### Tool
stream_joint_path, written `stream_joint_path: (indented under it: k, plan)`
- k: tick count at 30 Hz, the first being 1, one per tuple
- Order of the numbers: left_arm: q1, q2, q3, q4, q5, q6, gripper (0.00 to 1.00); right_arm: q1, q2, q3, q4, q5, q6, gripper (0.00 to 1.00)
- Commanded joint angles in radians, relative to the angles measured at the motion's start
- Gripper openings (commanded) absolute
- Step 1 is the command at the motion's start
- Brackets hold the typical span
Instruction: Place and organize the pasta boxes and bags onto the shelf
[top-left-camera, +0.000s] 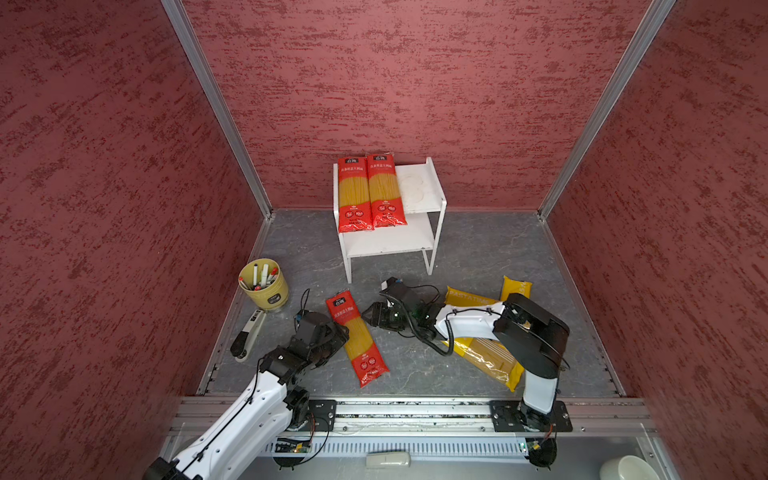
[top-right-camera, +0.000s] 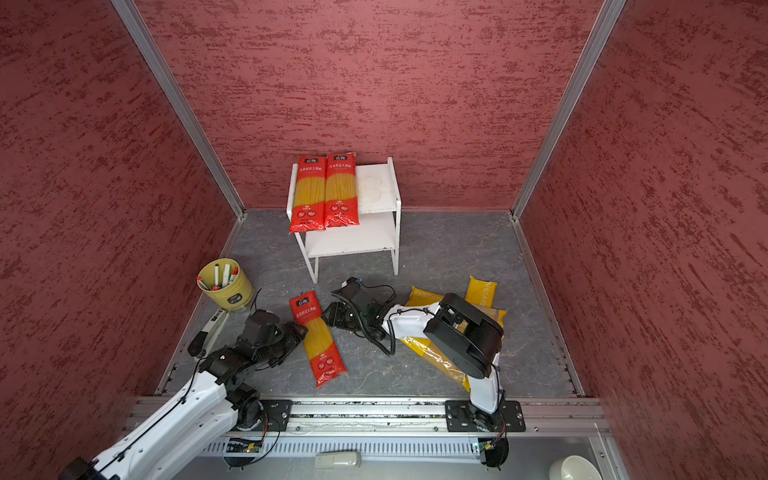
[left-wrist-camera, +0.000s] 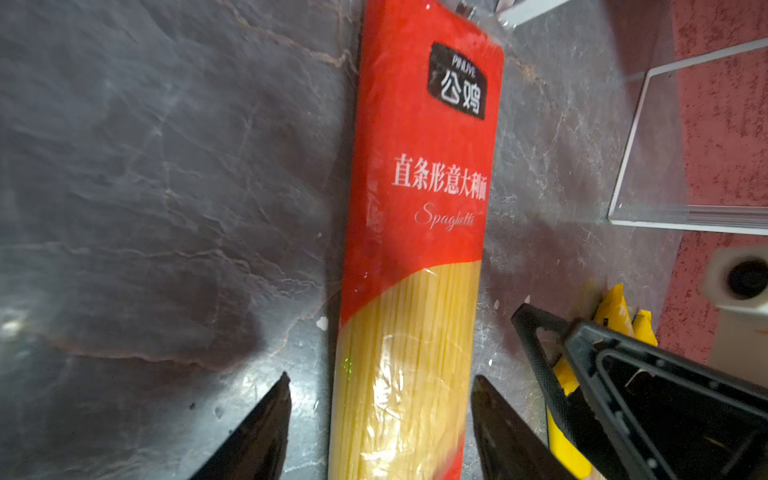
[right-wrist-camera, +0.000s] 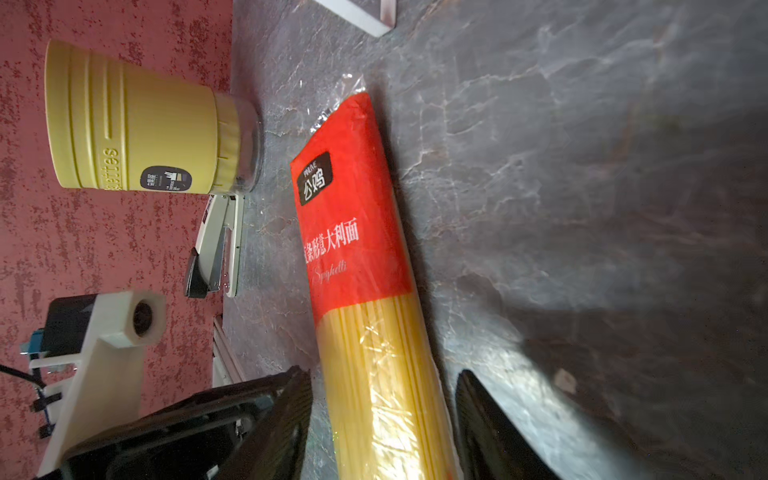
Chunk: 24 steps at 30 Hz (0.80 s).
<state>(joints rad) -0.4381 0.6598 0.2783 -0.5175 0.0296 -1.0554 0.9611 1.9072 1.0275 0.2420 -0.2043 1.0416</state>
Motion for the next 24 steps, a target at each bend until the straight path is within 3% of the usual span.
stream_joint_path:
  k: [1,7,12,24]
  plan:
    - [-0.016,0.038,0.002,0.072,0.022,0.024,0.66,0.006,0.042,0.038,0.023,-0.034,0.025,0.56]
    - [-0.051,0.133,0.020,0.158,0.020,0.037,0.60,0.018,0.099,0.098,0.068,-0.062,0.038,0.55]
    - [-0.056,0.192,0.025,0.222,0.044,0.033,0.46,0.021,0.126,0.117,0.121,-0.088,0.055,0.51]
    - [-0.071,0.184,0.043,0.202,0.044,0.067,0.42,0.022,0.068,0.048,0.185,-0.076,0.072,0.20]
